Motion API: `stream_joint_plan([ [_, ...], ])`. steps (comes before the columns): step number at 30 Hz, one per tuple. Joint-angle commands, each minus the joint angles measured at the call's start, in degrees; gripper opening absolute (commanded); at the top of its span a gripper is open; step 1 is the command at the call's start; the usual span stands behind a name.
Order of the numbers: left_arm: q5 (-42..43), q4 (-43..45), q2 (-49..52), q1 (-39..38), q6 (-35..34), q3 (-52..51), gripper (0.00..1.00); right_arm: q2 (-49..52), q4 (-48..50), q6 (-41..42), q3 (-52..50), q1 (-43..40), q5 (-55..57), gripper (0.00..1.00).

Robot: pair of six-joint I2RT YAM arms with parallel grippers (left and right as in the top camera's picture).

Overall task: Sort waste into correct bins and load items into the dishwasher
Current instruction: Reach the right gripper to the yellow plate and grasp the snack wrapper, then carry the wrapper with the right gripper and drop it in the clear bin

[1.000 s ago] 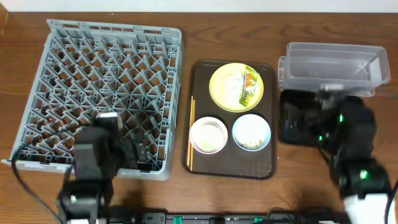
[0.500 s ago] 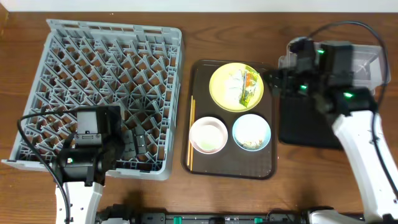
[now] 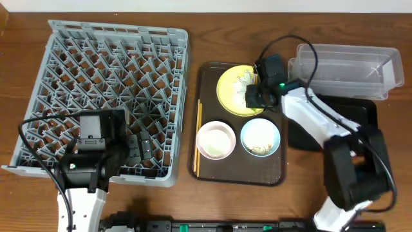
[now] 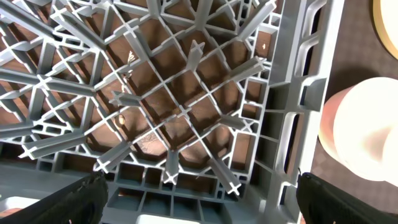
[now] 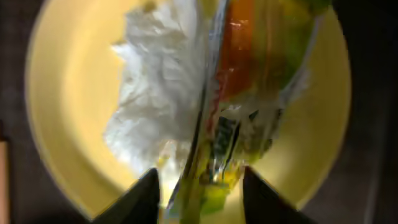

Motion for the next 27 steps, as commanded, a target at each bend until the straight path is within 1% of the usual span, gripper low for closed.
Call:
stream_joint_plan([
  [1, 0.31, -0.09, -0.15, -0.09, -0.33, 1.38, 0.97, 3.74, 1.31, 6.36, 0.98, 0.24, 1.18, 0.22],
  [2, 0.31, -0.09, -0.15, -0.09, -0.33, 1.38, 0.97, 3.87, 1.36, 6.71, 0.98, 0.24, 1.22, 0.10],
  [4, 0.31, -0.09, -0.15, -0.09, -0.33, 1.38, 0.97, 3.76, 1.55, 6.73, 1.05, 0.22, 1.18, 0.01],
  [9, 0.31, -0.11, -0.15, -0.09, -0.33, 1.38, 0.97, 0.02, 0.79, 6.58, 1.75, 0.00, 1.25, 0.01],
  [12, 0.31, -0.09, -0.15, -0.09, -0.33, 1.38, 0.97, -6.45, 0.83, 6.49, 1.81, -1.55, 3.91, 0.01],
  [15, 0.31, -0.07, -0.15, -0.09, -0.33, 1.38, 0.97, -13.25, 0.79, 6.49, 1.81, -3.96, 11.72, 0.01],
  [18, 0.31, -0.09, -0.15, -0.09, -0.33, 1.38, 0.97, -17.88, 0.79, 7.23, 1.81, -8.37, 18.05, 0.01],
  [20, 0.31, -0.07, -0.15, -0.09, -0.33, 1.38, 0.97, -18.91, 0.22, 10.93, 1.81, -11.65, 20.26, 0.01],
  [22, 0.31, -0.09, -0.15, -0.09, -0.33, 1.38, 0.97, -18.53, -0.66, 18.29, 1.77, -16.41, 20.68, 0.01],
  [24, 0.31, -0.09, -0.15, -0.09, -0.33, 1.38, 0.97, -17.75, -0.55, 22.58, 1.77, -19.30, 19.98, 0.01],
  [25, 0.31, -0.09, -0.15, -0.09, -0.33, 1.38, 0.97, -17.05, -0.09, 24.37, 1.77, -20.72, 19.12, 0.01],
  [27, 0.33, -0.11, -0.15, -0.09, -0.33, 1.38, 0.97, -15.21, 2.34, 24.70, 1.77, -22.69, 16.31, 0.01],
])
